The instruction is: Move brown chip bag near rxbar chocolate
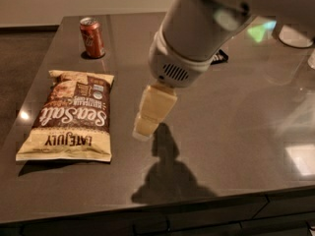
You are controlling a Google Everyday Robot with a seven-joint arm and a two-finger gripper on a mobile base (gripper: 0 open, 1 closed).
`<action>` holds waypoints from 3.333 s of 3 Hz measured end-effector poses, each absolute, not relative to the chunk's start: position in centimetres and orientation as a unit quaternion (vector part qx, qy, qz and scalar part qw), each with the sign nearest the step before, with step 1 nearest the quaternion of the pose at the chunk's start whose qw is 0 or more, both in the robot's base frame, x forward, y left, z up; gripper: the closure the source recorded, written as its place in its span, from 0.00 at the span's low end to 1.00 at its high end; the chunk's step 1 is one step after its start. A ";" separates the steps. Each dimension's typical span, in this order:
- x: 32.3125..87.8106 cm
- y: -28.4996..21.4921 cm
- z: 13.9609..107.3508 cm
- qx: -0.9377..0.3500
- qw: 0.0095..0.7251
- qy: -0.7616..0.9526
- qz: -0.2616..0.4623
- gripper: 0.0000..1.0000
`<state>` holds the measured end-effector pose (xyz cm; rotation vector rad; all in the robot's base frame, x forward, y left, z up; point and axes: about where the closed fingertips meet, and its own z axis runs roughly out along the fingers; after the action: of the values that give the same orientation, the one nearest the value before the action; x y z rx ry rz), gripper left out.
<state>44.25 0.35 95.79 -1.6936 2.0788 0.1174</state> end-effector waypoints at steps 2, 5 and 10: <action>44.8 7.7 92.0 -0.587 0.256 0.767 0.041 0.00; 44.9 13.1 86.0 -0.584 0.234 0.774 0.079 0.00; 45.7 15.0 84.8 -0.522 0.198 0.815 0.152 0.63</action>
Offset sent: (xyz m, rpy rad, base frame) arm 0.0127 0.1107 -0.0787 0.0627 -0.0177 -0.0844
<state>45.75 15.03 84.84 -1.4615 2.2809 0.4265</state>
